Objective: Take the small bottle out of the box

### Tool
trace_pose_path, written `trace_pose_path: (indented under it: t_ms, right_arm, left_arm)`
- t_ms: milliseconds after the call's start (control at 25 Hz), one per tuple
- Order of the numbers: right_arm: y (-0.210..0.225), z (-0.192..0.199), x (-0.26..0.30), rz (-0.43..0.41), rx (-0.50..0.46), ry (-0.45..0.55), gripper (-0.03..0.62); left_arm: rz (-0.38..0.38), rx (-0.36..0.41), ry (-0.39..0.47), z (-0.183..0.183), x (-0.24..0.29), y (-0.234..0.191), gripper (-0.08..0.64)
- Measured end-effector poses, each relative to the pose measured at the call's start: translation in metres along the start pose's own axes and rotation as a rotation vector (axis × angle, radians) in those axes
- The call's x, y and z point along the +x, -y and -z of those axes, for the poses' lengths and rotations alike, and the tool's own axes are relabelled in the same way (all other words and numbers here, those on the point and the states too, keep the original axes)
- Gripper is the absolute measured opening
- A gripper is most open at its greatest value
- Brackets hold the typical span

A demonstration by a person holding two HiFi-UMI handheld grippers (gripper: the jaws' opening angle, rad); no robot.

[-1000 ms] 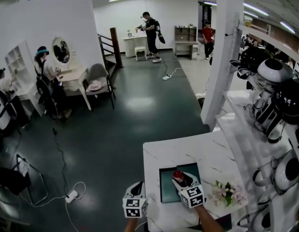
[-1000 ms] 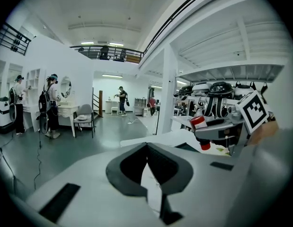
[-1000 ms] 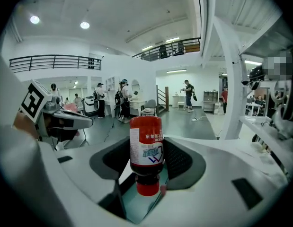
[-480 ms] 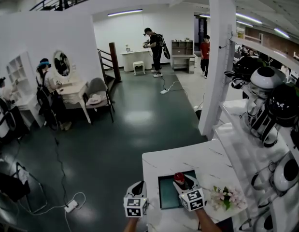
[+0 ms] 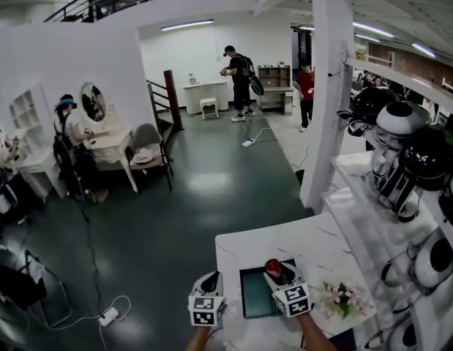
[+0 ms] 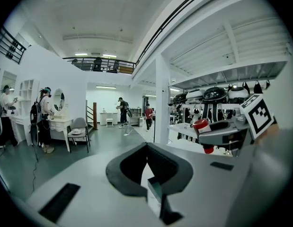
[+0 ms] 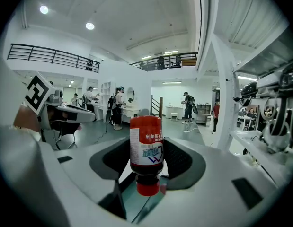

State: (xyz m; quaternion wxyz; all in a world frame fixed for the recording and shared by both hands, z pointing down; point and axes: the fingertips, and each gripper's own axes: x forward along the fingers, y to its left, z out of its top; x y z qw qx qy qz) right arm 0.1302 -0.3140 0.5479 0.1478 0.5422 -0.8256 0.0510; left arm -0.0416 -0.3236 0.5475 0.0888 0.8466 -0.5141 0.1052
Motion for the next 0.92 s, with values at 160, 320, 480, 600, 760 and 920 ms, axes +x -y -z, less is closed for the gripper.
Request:
trace_pose_path:
  t_ms: [160, 320, 480, 600, 760, 920]
  right_arm:
    - [0.0038, -0.0019, 0.001, 0.008, -0.003, 0.007, 0.233]
    - [0.0056, -0.0046, 0.0001, 0.011, -0.011, 0.011, 0.232]
    - [0.007, -0.0076, 0.0008, 0.014, -0.015, 0.023, 0.233]
    - [0.0076, -0.0094, 0.0003, 0.017, -0.019, 0.022, 0.232]
    - [0.0051, -0.0061, 0.0002, 0.007, -0.02, 0.003, 0.232]
    - [0.0021, -0.0067, 0.0013, 0.003, -0.023, -0.004, 0.232]
  left_arm:
    - [0.005, 0.01, 0.0, -0.0019, 0.0034, 0.001, 0.018]
    - [-0.002, 0.012, -0.007, 0.0001, 0.0049, -0.0007, 0.018]
    - [-0.013, 0.008, -0.007, 0.0036, 0.005, -0.0052, 0.018]
    - [-0.015, 0.007, -0.009, 0.0052, 0.0047, -0.0062, 0.018]
    - [-0.011, 0.005, -0.01, 0.0022, 0.0038, -0.0039, 0.018]
    - [-0.008, 0.004, -0.01, -0.0004, 0.0034, -0.0039, 0.018]
